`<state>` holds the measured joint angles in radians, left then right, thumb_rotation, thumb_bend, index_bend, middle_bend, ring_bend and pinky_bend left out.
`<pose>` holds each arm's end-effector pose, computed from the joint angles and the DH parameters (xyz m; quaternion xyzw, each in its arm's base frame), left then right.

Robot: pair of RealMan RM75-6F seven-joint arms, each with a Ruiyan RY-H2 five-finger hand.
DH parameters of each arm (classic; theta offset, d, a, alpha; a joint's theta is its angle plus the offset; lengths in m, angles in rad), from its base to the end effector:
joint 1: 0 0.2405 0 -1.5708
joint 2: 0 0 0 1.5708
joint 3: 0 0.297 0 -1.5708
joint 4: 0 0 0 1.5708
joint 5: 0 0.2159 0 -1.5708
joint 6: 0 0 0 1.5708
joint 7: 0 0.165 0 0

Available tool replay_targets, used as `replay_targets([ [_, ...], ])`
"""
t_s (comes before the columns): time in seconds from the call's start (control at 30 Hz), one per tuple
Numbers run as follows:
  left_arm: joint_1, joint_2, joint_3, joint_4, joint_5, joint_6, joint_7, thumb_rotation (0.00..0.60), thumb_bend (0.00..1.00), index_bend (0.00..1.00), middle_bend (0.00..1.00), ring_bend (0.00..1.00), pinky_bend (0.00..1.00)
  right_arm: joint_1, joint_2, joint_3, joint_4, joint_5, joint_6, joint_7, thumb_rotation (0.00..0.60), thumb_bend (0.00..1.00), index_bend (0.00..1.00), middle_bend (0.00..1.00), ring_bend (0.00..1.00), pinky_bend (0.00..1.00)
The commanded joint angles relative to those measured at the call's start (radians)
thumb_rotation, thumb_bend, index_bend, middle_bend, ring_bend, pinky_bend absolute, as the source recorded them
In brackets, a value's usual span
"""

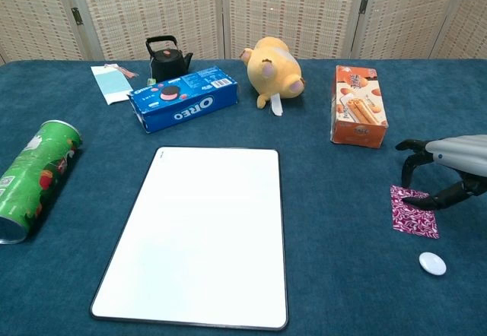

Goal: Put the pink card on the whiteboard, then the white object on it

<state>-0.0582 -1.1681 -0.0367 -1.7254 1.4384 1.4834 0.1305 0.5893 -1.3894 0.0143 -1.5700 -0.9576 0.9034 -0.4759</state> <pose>-0.3379 0.1913 0.1446 -0.5734 -0.4251 -0.3726 0.5930 -0.2901 -0.3269 -0.0036 0.7545 -0.4355 0.1944 0.4510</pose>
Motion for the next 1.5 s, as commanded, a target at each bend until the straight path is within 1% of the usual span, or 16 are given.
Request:
replay_targets([
  [0.03,0.001,0.0,0.001,0.002,0.0,0.0,-0.003,0.6,0.3,0.28,0.17,0.18,0.0,0.005,-0.001,-0.004,-0.023,-0.019,0.005,-0.007,0.27,0.36,0.34,0.01,0.0,0.0],
  [0.17,0.001,0.001,0.001,0.004,0.001,-0.001,-0.007,0.6,0.3,0.28,0.17,0.18,0.0,0.001,0.004,-0.016,-0.055,-0.049,0.028,-0.021,0.27,0.36,0.34,0.01,0.0,0.0],
  [0.3,0.001,0.001,0.001,0.01,0.0,-0.003,-0.013,0.6,0.3,0.28,0.17,0.18,0.0,-0.022,0.021,-0.029,-0.082,-0.054,0.083,-0.048,0.269,0.36,0.33,0.01,0.0,0.0],
  [0.33,0.0,0.001,0.002,0.011,-0.001,-0.005,-0.014,0.6,0.3,0.28,0.17,0.18,0.0,-0.028,0.025,-0.031,-0.087,-0.053,0.098,-0.06,0.268,0.34,0.32,0.01,0.0,0.0],
  [0.43,-0.001,-0.001,0.002,0.015,0.001,-0.007,-0.018,0.6,0.3,0.28,0.17,0.18,0.0,-0.044,0.03,-0.039,-0.104,-0.038,0.14,-0.1,0.266,0.24,0.26,0.0,0.0,0.0],
  [0.53,-0.003,-0.002,0.002,0.018,0.005,-0.009,-0.022,0.6,0.3,0.28,0.17,0.18,0.0,-0.052,0.028,-0.043,-0.116,-0.01,0.157,-0.131,0.267,0.17,0.22,0.0,0.0,0.0],
  [0.8,-0.005,-0.003,0.004,0.025,0.011,-0.011,-0.033,0.6,0.3,0.28,0.17,0.18,0.0,-0.043,-0.005,-0.032,-0.095,0.054,0.157,-0.183,0.273,0.16,0.18,0.0,0.0,0.0],
  [1.1,0.001,-0.005,0.006,0.035,0.006,-0.009,-0.044,0.6,0.3,0.28,0.17,0.18,0.0,-0.017,-0.033,-0.038,-0.097,0.069,0.17,-0.276,0.274,0.15,0.17,0.0,0.0,0.0],
  [1.13,0.001,-0.006,0.006,0.037,0.006,-0.009,-0.046,0.6,0.3,0.28,0.17,0.18,0.0,-0.016,-0.034,-0.042,-0.099,0.071,0.174,-0.289,0.278,0.15,0.17,0.0,0.0,0.0],
  [1.2,0.0,-0.007,0.006,0.039,0.007,-0.01,-0.048,0.6,0.3,0.28,0.17,0.18,0.0,-0.014,-0.037,-0.044,-0.103,0.077,0.182,-0.306,0.31,0.15,0.15,0.0,0.0,0.0],
  [1.27,-0.001,-0.008,0.006,0.04,0.007,-0.012,-0.049,0.6,0.3,0.28,0.17,0.18,0.0,-0.014,-0.038,-0.047,-0.104,0.084,0.19,-0.323,0.371,0.15,0.14,0.0,0.0,0.0],
  [1.33,-0.002,-0.009,0.005,0.042,0.007,-0.013,-0.049,0.6,0.3,0.28,0.17,0.18,0.0,-0.015,-0.041,-0.051,-0.102,0.088,0.204,-0.343,0.407,0.15,0.14,0.0,0.0,0.0],
  [1.5,-0.005,-0.012,0.004,0.042,0.01,-0.015,-0.047,0.6,0.3,0.28,0.17,0.18,0.0,-0.014,-0.054,-0.049,-0.104,0.103,0.215,-0.361,0.417,0.15,0.13,0.0,0.0,0.0],
])
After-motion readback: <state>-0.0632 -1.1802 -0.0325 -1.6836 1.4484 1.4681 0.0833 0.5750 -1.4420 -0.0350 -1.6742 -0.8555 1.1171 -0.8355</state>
